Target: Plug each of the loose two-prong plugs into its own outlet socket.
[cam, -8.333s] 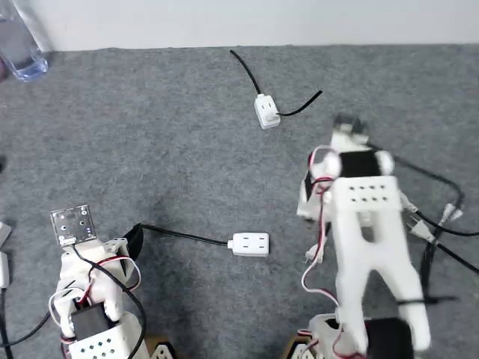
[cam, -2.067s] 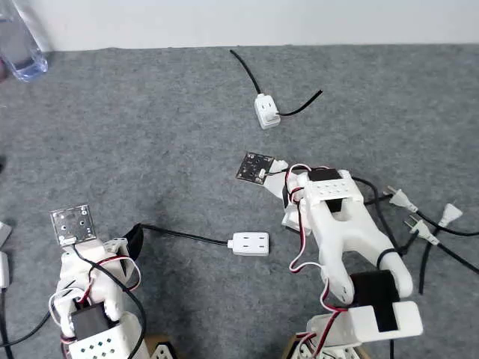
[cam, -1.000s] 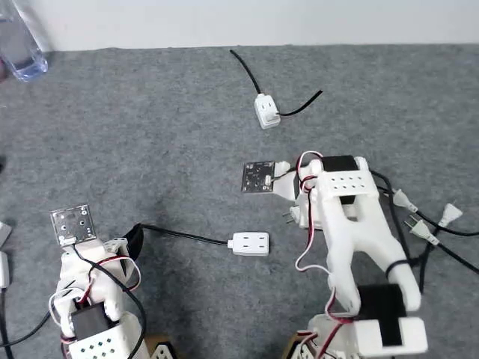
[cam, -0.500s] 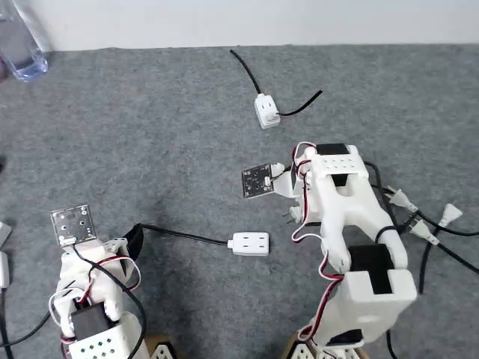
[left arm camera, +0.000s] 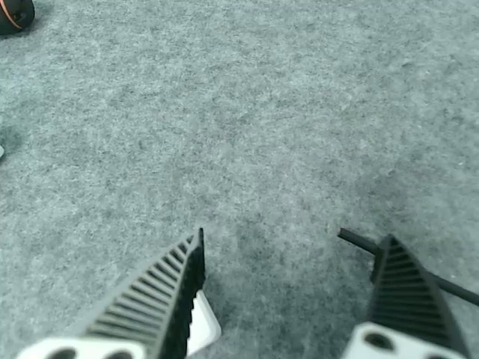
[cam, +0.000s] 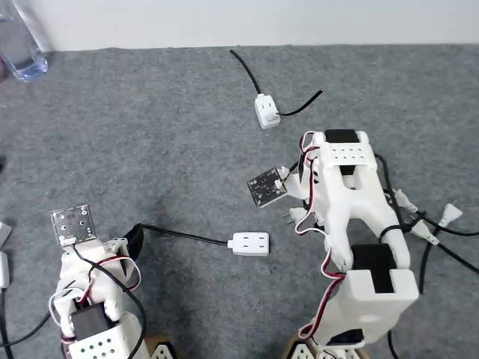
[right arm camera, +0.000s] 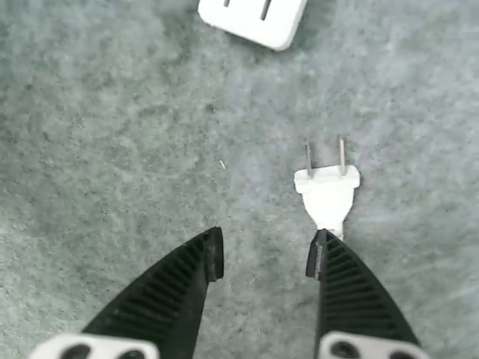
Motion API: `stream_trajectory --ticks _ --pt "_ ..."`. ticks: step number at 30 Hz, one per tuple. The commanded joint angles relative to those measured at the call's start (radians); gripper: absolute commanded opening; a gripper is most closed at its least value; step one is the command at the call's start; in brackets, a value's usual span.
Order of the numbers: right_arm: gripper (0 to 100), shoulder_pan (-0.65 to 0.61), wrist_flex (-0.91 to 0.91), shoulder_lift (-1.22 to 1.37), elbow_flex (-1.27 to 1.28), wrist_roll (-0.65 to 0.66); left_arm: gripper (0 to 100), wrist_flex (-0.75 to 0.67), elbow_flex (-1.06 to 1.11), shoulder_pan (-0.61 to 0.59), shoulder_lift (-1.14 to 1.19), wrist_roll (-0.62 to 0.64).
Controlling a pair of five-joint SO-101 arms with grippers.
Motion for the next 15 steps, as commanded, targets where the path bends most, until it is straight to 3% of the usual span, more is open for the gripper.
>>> stream_trajectory --ticks 1,15 --pt "17.6 0.005 -0.018 -0.002 -0.046 0.012 34 -0.006 -0.004 0.002 -0.002 -0.002" --pt "17.6 -0.031 -0.082 0.073 -0.069 0.003 34 -0.006 -0.004 0.002 -0.002 -0.002"
